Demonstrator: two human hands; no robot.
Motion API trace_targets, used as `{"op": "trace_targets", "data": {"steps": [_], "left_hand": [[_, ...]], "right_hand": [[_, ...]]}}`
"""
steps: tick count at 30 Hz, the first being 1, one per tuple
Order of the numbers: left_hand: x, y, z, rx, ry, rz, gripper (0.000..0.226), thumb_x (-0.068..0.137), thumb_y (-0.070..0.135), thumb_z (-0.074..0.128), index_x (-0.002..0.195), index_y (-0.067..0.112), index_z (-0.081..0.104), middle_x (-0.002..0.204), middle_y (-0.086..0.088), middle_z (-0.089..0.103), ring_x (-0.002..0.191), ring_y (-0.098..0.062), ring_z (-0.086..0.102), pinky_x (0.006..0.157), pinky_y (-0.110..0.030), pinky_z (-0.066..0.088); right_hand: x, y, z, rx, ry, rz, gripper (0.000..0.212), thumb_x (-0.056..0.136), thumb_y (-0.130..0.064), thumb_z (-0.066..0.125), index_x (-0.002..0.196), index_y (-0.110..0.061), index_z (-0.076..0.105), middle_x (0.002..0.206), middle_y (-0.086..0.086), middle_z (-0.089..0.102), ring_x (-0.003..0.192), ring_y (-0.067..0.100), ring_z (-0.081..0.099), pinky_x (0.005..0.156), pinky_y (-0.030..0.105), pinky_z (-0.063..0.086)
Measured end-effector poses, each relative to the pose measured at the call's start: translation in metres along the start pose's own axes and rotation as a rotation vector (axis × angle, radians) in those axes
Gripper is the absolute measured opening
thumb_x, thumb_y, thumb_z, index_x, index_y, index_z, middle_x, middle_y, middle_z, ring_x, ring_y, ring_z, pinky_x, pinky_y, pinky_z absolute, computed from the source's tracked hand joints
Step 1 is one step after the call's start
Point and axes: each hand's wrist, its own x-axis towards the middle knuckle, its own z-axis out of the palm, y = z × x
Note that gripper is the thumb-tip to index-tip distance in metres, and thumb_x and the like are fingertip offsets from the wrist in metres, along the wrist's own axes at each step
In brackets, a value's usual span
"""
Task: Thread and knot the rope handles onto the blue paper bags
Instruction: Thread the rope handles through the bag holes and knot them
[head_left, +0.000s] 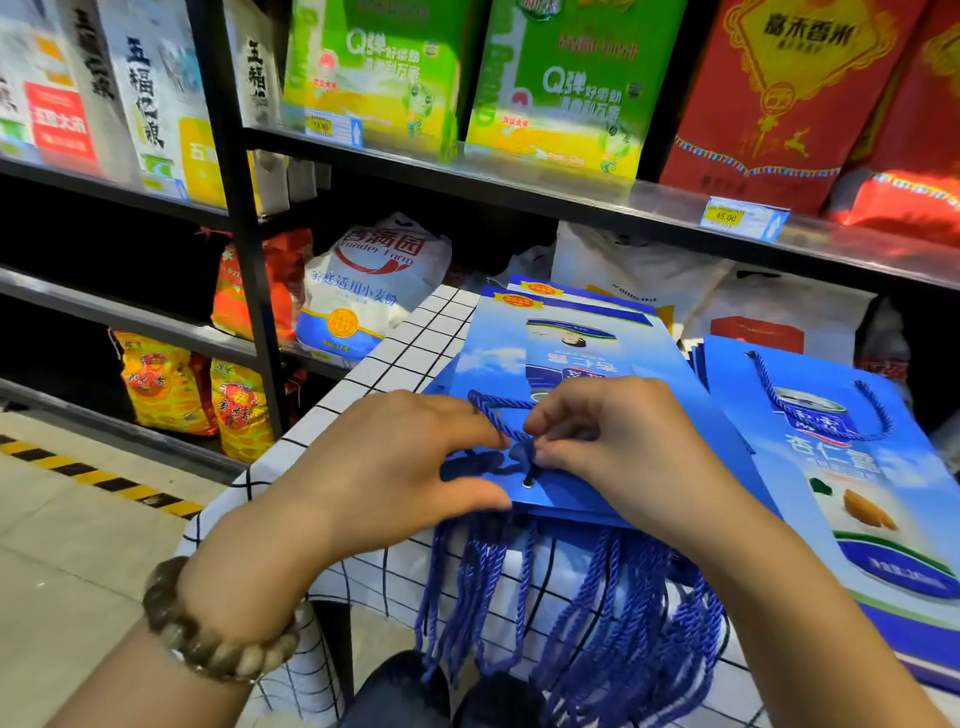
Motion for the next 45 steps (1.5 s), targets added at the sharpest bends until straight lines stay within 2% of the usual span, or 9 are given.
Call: {"op": "trace_targets", "data": {"steps": [5,10,13,20,25,29,33,38,45], "left_hand": [[-0.002,0.001,0.004,0.098,-0.044,0.092,0.039,0.076,0.055,0.042,0.083,0.032,0.072,0.072,0.016,0.070,0.059,-0.009,0.066,0.043,-0.024,0.050],[0.006,-0.003,-0.004,-0.110,-0.102,-0.088,0.057,0.066,0.069,0.035,0.090,0.033,0.072,0.083,0.013,0.071,0.076,-0.005,0.060,0.064,-0.023,0.048],[0.009,-0.003,-0.004,-0.085,-0.055,-0.062,0.052,0.074,0.063,0.031,0.084,0.030,0.069,0.072,0.008,0.070,0.065,-0.009,0.060,0.058,-0.031,0.047],[0.010,-0.001,0.002,-0.042,0.133,-0.151,0.043,0.079,0.055,0.033,0.077,0.024,0.062,0.054,0.007,0.057,0.057,-0.020,0.055,0.049,-0.019,0.033],[0.004,0.026,0.008,-0.090,0.355,-0.359,0.031,0.075,0.054,0.044,0.070,0.027,0.057,0.079,0.012,0.064,0.076,-0.010,0.058,0.059,-0.032,0.047],[0.002,0.047,0.015,0.083,0.206,-0.452,0.036,0.082,0.059,0.043,0.087,0.032,0.066,0.101,0.014,0.060,0.096,-0.008,0.053,0.067,-0.027,0.034],[0.008,0.048,0.017,0.188,0.235,-0.376,0.024,0.089,0.041,0.048,0.082,0.025,0.065,0.083,0.007,0.061,0.086,-0.020,0.056,0.066,-0.027,0.028],[0.010,0.036,0.025,-0.023,0.261,-0.219,0.018,0.081,0.025,0.049,0.065,0.028,0.042,0.067,0.011,0.036,0.068,-0.012,0.033,0.067,-0.024,0.019],[0.006,0.031,0.021,-0.587,0.164,-0.198,0.029,0.073,0.036,0.044,0.053,0.015,0.043,0.076,-0.005,0.062,0.069,-0.010,0.054,0.063,-0.019,0.039]], "right_hand": [[0.001,0.001,-0.002,-0.018,0.007,-0.023,0.041,0.075,-0.003,0.071,0.063,-0.038,0.054,0.069,-0.015,0.064,0.072,-0.001,0.062,0.076,0.022,0.052],[0.007,-0.001,-0.003,-0.025,-0.068,-0.014,0.038,0.075,-0.003,0.070,0.064,-0.036,0.055,0.068,-0.013,0.064,0.068,-0.002,0.063,0.073,0.020,0.052],[0.010,-0.001,-0.004,-0.022,-0.092,-0.035,0.036,0.075,-0.003,0.070,0.065,-0.035,0.057,0.068,-0.012,0.065,0.069,-0.001,0.063,0.071,0.020,0.052],[-0.001,-0.001,-0.012,-0.083,-0.217,-0.103,0.039,0.087,-0.007,0.054,0.122,-0.023,0.057,0.108,-0.013,0.062,0.107,-0.006,0.050,0.088,0.006,0.039],[0.002,0.006,0.003,-0.109,-0.057,-0.079,0.042,0.086,-0.003,0.057,0.119,-0.029,0.059,0.115,-0.008,0.066,0.109,0.011,0.059,0.093,0.036,0.047],[0.002,0.007,0.003,-0.096,-0.070,-0.044,0.044,0.087,-0.003,0.055,0.125,-0.025,0.055,0.118,-0.002,0.064,0.111,0.011,0.058,0.094,0.037,0.047],[0.000,0.003,0.005,-0.032,-0.051,-0.038,0.042,0.086,-0.002,0.057,0.123,-0.021,0.057,0.116,-0.002,0.065,0.102,0.007,0.063,0.092,0.032,0.050],[-0.003,0.007,0.000,-0.104,0.029,-0.059,0.036,0.086,0.002,0.052,0.111,-0.020,0.064,0.113,-0.004,0.067,0.106,0.008,0.060,0.091,0.031,0.048],[-0.013,0.016,-0.007,-0.141,0.027,-0.051,0.032,0.087,-0.001,0.051,0.108,-0.022,0.063,0.111,-0.005,0.067,0.108,0.014,0.059,0.091,0.036,0.047]]}}
